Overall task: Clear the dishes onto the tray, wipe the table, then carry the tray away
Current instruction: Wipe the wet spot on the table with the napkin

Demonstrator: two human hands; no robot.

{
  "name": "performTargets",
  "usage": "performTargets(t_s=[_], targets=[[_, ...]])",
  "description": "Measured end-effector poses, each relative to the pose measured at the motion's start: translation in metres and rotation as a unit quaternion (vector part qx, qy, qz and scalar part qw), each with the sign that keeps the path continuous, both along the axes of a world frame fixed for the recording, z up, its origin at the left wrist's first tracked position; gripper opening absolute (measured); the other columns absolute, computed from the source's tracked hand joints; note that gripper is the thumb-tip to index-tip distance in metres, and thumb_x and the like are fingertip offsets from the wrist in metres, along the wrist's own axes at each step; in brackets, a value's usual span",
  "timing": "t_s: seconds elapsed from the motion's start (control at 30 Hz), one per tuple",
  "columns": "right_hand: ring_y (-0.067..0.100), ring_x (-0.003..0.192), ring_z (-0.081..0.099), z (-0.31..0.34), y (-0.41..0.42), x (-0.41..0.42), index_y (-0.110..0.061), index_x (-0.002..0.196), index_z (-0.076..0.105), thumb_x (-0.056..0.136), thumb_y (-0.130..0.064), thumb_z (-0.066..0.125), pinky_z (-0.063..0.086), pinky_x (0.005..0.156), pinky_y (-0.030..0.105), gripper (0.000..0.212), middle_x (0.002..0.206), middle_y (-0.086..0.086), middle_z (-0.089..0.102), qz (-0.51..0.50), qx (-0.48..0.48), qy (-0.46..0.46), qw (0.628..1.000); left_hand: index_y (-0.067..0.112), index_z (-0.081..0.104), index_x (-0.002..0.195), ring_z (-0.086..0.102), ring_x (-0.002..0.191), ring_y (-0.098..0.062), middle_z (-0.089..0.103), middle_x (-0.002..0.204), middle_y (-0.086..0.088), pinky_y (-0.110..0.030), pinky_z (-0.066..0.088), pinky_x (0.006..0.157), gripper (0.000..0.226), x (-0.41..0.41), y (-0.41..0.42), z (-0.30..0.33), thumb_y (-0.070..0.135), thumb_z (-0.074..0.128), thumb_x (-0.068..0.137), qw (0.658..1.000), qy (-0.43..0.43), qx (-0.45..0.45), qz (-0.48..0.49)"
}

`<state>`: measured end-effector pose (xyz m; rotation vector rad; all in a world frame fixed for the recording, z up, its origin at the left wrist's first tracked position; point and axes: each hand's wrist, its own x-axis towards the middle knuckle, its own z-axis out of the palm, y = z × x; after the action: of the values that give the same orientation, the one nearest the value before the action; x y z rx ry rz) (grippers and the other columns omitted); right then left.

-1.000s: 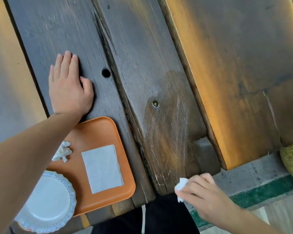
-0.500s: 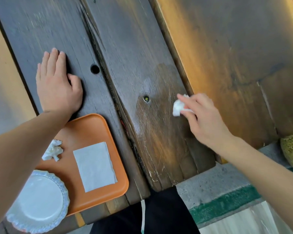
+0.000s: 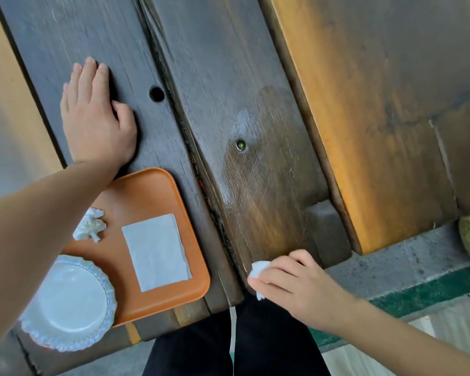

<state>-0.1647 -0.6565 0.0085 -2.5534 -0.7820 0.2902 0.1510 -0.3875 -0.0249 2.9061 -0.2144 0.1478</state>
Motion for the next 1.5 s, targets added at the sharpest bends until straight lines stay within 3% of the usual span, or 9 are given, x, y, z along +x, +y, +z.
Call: performTargets(t_s=[0.1,0.27,0.43,0.5,0.87,1.1,1.27,1.37,1.5], targets=[[0.021,0.088,0.062,-0.002,-0.009,0.014,-0.020,0.115,0.068,0.094,-0.005,0.047,0.040,0.080,0.035,0.033,0.096,-0.002,0.065,0.025,0.005,-0.003,1.000,0.010,0.039,0.152,0.022,0.153,-0.028,0.032,0.163,-0.009,-0.041,0.014,0.125,0.059,-0.001,-0.001,0.001,0.022,0.037,0.094,1.000,0.002,0.000,-0.001],[0.024,0.088,0.054,-0.007,0.004,0.080,-0.016,0.107,0.074,0.083,0.003,0.048,0.035,0.076,0.038,0.040,0.091,0.003,0.064,-0.116,0.019,-0.044,0.992,0.008,0.040,0.151,0.024,0.153,-0.029,0.033,0.162,-0.009,-0.041,0.015,0.125,0.059,-0.001,0.000,0.000,0.021,0.037,0.093,1.000,-0.005,0.006,-0.004],[0.022,0.093,0.059,0.005,0.005,0.022,-0.020,0.116,0.064,0.090,-0.005,0.042,0.041,0.084,0.038,0.037,0.099,-0.002,0.063,0.092,-0.022,0.013,0.995,0.010,0.040,0.151,0.023,0.153,-0.027,0.033,0.163,-0.008,-0.041,0.015,0.125,0.059,-0.002,-0.002,0.002,0.022,0.036,0.093,1.000,-0.001,0.004,0.002],[0.020,0.094,0.059,0.005,-0.004,0.019,-0.024,0.115,0.064,0.095,-0.005,0.034,0.041,0.085,0.036,0.041,0.100,-0.005,0.063,0.111,-0.024,0.010,0.993,0.010,0.040,0.151,0.023,0.153,-0.027,0.032,0.163,-0.008,-0.041,0.015,0.125,0.060,-0.002,-0.002,0.003,0.023,0.035,0.093,1.000,0.003,0.004,0.003],[0.026,0.085,0.054,-0.012,-0.014,0.114,-0.018,0.111,0.077,0.083,0.005,0.061,0.027,0.078,0.035,0.039,0.091,0.004,0.066,-0.232,-0.003,-0.090,0.968,0.010,0.039,0.152,0.022,0.153,-0.028,0.031,0.163,-0.007,-0.040,0.012,0.126,0.061,-0.002,-0.002,0.004,0.023,0.035,0.092,1.000,0.008,0.001,0.005],[0.021,0.085,0.058,-0.001,0.003,0.034,-0.023,0.115,0.069,0.093,-0.001,0.037,0.038,0.078,0.038,0.044,0.097,-0.002,0.064,0.017,-0.018,-0.036,0.999,0.009,0.040,0.151,0.024,0.153,-0.027,0.033,0.163,-0.008,-0.042,0.015,0.125,0.061,-0.002,-0.002,0.005,0.023,0.036,0.092,1.000,0.008,0.002,0.005],[0.025,0.085,0.055,-0.001,-0.035,0.111,-0.012,0.124,0.068,0.091,-0.006,0.055,0.028,0.075,0.034,0.036,0.094,0.005,0.066,-0.197,-0.060,-0.071,0.976,0.009,0.041,0.151,0.024,0.153,-0.027,0.034,0.162,-0.007,-0.042,0.017,0.125,0.060,-0.001,-0.002,0.002,0.023,0.036,0.093,1.000,0.000,0.003,0.004],[0.027,0.080,0.061,0.015,-0.037,0.130,-0.009,0.114,0.070,0.095,-0.017,0.054,0.039,0.068,0.038,0.026,0.091,0.005,0.067,-0.193,-0.123,-0.073,0.971,0.009,0.042,0.150,0.025,0.152,-0.027,0.035,0.162,-0.008,-0.043,0.018,0.124,0.060,-0.001,-0.001,0.001,0.023,0.037,0.092,1.000,-0.002,0.000,0.003],[0.026,0.075,0.061,0.033,-0.030,0.138,-0.010,0.103,0.068,0.088,-0.017,0.063,0.052,0.064,0.041,0.018,0.086,0.006,0.065,-0.180,-0.168,0.023,0.969,0.009,0.041,0.151,0.024,0.153,-0.027,0.034,0.162,-0.008,-0.043,0.016,0.125,0.059,-0.001,-0.002,0.003,0.022,0.037,0.093,1.000,0.001,-0.003,0.000]])
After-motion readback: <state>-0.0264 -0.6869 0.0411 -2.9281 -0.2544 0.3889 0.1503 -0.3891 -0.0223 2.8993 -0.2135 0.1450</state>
